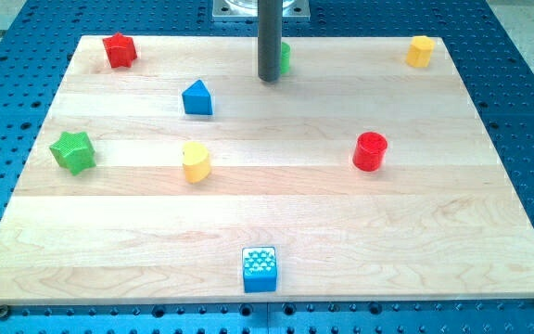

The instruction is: Push the red circle vertically to the cube

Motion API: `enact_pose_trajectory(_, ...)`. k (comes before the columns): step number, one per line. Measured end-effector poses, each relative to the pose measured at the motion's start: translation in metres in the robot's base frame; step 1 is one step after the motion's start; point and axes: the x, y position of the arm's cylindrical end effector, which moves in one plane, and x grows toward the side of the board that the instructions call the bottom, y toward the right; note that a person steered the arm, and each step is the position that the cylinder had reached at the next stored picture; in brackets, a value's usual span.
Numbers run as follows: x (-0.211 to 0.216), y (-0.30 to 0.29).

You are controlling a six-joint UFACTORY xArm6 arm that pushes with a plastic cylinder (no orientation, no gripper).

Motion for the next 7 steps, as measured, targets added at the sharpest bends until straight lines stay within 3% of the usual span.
enact_pose_trajectory(1, 0.017, 0.001)
enact_pose_trajectory(2, 0.075, 0.01)
enact_pose_trajectory(3, 0.098, 0.014)
enact_pose_trajectory(5, 0.123, 0.064)
enact_pose_trajectory(7, 0.121, 0.153)
